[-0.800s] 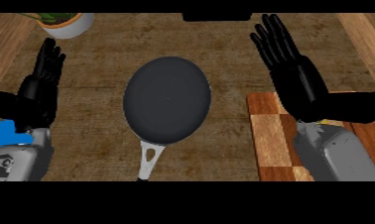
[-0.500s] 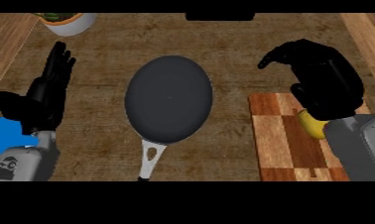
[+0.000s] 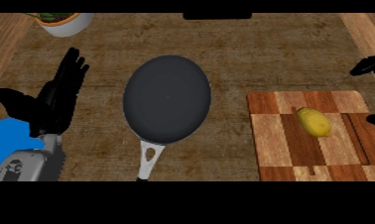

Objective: Pick the lemon from the cutting board and place it in the pan

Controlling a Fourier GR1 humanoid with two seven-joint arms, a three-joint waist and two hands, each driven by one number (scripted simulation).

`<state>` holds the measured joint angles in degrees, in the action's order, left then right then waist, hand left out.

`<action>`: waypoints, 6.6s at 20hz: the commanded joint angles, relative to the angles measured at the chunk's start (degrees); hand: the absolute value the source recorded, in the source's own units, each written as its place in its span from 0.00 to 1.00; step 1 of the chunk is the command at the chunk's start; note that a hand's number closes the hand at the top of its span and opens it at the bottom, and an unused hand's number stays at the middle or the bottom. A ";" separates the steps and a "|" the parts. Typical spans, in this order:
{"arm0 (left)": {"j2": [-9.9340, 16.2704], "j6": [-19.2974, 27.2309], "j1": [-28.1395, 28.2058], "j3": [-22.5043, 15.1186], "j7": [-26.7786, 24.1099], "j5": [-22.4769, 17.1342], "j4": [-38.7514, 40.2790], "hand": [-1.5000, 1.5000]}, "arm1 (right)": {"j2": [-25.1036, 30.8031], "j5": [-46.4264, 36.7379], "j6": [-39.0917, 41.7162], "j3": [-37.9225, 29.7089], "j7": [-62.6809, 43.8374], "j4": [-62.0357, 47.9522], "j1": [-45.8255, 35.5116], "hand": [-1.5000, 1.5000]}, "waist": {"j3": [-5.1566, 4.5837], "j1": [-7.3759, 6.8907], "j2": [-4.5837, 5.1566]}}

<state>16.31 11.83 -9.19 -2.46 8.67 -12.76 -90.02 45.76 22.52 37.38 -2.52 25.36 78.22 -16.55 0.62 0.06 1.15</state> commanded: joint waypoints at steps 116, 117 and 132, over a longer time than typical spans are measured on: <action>-6.23 -9.64 -0.69 6.54 6.31 6.12 -0.30 0.50 | -45.68 -105.69 -34.22 10.88 -39.17 -8.27 -20.56 1.00 | -1.09 -3.08 -4.34; -6.57 -9.84 -0.03 6.31 5.96 6.06 0.12 0.50 | -45.70 -105.65 -34.26 11.73 -42.48 -8.11 -21.45 1.00 | -1.14 -4.47 -3.75; -8.18 -10.89 -6.25 3.07 6.17 6.75 1.59 0.50 | -45.75 -101.18 -33.48 27.81 -98.58 -7.21 -38.92 1.00 | -0.85 -9.46 -0.72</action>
<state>8.43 0.92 -13.93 0.97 14.68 -6.18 -89.03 0.13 -80.87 4.82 20.58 -58.66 71.75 -51.57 -0.32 -8.84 -0.32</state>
